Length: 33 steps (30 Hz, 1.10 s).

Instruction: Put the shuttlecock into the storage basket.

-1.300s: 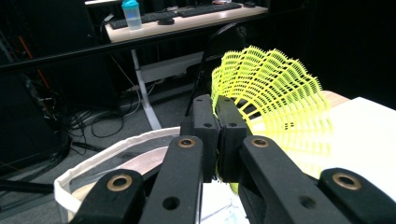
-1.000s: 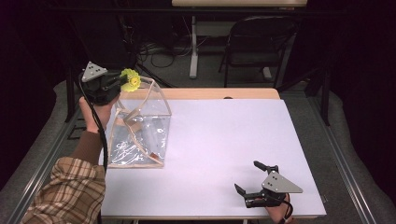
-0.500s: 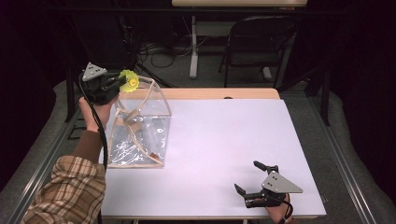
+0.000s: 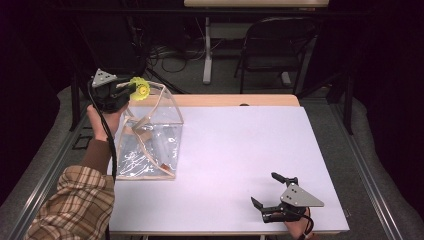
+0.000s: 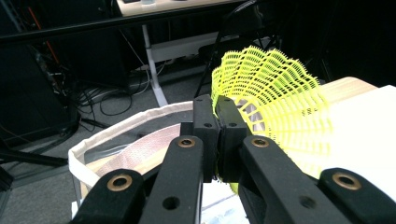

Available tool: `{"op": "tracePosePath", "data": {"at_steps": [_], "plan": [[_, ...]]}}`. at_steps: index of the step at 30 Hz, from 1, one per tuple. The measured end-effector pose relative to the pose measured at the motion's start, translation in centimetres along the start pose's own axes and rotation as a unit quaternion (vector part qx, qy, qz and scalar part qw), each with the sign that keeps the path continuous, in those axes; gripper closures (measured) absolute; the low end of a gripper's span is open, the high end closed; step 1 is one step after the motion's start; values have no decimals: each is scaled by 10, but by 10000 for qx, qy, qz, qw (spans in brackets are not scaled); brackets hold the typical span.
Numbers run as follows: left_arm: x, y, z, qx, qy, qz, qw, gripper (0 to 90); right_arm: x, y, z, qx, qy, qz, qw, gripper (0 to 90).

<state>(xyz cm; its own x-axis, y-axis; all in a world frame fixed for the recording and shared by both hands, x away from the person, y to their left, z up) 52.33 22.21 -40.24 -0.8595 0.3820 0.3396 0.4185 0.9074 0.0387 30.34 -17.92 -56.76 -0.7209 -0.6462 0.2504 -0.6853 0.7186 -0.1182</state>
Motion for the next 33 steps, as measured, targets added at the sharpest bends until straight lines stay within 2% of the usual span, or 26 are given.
{"op": "tracePosePath", "data": {"at_steps": [15,33], "plan": [[-10,-1,7,26,149,-25,9999,892,0,0,0,-5,-11,-2,10000,3],[-23,10,22,187,399,-115,9990,892,0,0,0,-6,-9,-9,10000,3]]}}
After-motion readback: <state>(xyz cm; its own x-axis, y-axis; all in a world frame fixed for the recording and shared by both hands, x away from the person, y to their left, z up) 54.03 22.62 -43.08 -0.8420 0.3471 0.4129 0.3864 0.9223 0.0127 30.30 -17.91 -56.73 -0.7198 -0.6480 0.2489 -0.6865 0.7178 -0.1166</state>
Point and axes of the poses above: each handheld gripper's, and its own axes: x roughly backward along the jaws, z roughly out of its underside, y roughly to its left, the point moved 9 cm from there along -x, roughly forward along the jaws, and after that the axes turned 1 degree about -y, right-handed, at the moved point
